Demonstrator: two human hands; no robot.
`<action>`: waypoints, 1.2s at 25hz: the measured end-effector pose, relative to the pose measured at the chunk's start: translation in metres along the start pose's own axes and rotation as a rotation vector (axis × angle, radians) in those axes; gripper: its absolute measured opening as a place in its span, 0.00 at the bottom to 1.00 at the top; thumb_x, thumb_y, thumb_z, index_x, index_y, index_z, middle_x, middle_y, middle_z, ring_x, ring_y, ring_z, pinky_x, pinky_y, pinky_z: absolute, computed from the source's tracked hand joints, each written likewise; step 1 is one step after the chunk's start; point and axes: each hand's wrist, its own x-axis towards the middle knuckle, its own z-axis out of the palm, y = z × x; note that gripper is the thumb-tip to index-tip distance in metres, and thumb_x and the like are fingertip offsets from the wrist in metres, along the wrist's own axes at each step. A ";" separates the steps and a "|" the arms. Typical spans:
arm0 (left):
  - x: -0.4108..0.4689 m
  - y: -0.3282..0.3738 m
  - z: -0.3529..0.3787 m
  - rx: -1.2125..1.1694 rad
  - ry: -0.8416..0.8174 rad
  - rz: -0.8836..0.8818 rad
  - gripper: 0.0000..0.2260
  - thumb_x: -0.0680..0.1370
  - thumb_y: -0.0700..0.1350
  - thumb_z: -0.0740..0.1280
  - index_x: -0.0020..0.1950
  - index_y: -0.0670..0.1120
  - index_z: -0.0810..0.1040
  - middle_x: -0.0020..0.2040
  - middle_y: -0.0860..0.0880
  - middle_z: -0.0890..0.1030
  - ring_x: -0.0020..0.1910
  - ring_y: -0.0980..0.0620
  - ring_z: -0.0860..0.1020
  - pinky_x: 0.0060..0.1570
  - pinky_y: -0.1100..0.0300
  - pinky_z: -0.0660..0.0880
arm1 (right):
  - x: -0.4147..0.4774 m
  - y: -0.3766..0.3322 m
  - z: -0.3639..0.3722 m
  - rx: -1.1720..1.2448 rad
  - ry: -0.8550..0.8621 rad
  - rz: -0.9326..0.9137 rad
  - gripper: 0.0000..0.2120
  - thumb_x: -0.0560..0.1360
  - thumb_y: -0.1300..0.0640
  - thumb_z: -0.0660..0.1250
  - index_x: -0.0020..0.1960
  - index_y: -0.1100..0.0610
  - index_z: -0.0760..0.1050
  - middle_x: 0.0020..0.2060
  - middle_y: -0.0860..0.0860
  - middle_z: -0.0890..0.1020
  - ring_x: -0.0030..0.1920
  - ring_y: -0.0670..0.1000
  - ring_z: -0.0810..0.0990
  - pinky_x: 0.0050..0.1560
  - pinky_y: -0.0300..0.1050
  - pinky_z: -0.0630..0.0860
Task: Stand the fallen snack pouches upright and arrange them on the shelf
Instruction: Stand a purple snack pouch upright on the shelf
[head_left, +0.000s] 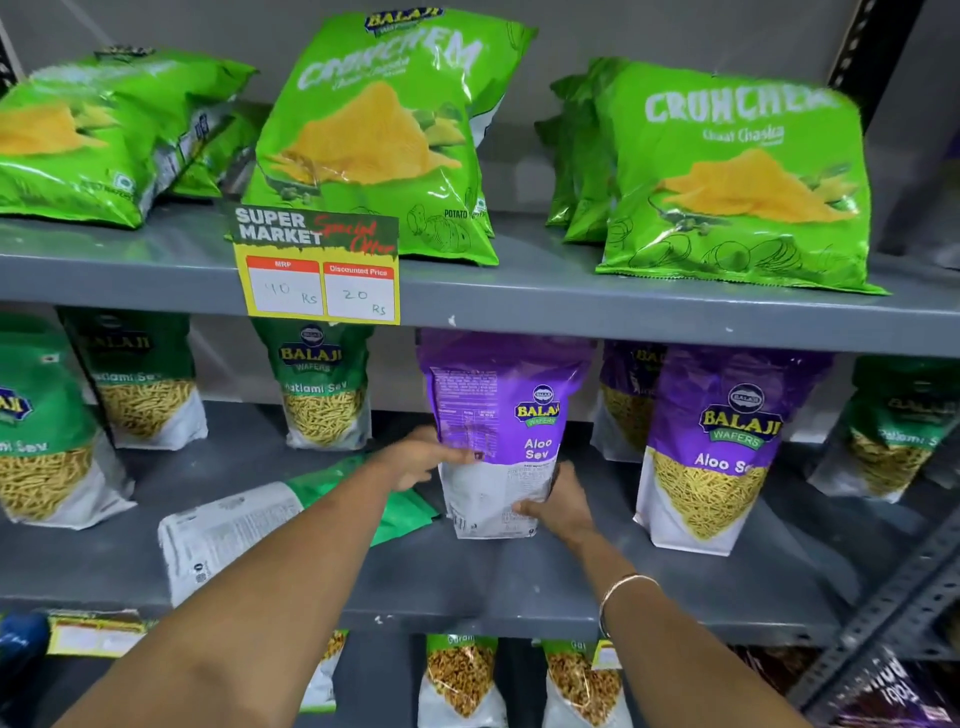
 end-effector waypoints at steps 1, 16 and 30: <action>-0.001 -0.003 0.000 0.029 -0.013 -0.025 0.10 0.71 0.35 0.69 0.45 0.49 0.76 0.48 0.51 0.81 0.55 0.53 0.73 0.64 0.50 0.62 | -0.001 0.000 -0.001 -0.009 0.026 0.020 0.30 0.61 0.63 0.77 0.52 0.60 0.60 0.62 0.62 0.72 0.63 0.61 0.73 0.64 0.54 0.71; 0.005 -0.025 0.025 0.011 -0.005 0.000 0.45 0.68 0.42 0.74 0.77 0.49 0.50 0.73 0.47 0.67 0.72 0.48 0.64 0.70 0.52 0.61 | 0.002 -0.009 0.002 0.094 -0.453 0.036 0.43 0.53 0.52 0.82 0.64 0.55 0.68 0.59 0.50 0.79 0.60 0.50 0.77 0.64 0.47 0.74; 0.004 -0.030 0.014 -0.099 0.228 0.042 0.31 0.70 0.32 0.71 0.70 0.40 0.61 0.60 0.36 0.76 0.56 0.46 0.74 0.52 0.60 0.68 | 0.007 -0.001 -0.019 0.274 -0.056 -0.040 0.20 0.65 0.70 0.72 0.53 0.60 0.69 0.53 0.58 0.79 0.52 0.54 0.76 0.52 0.46 0.73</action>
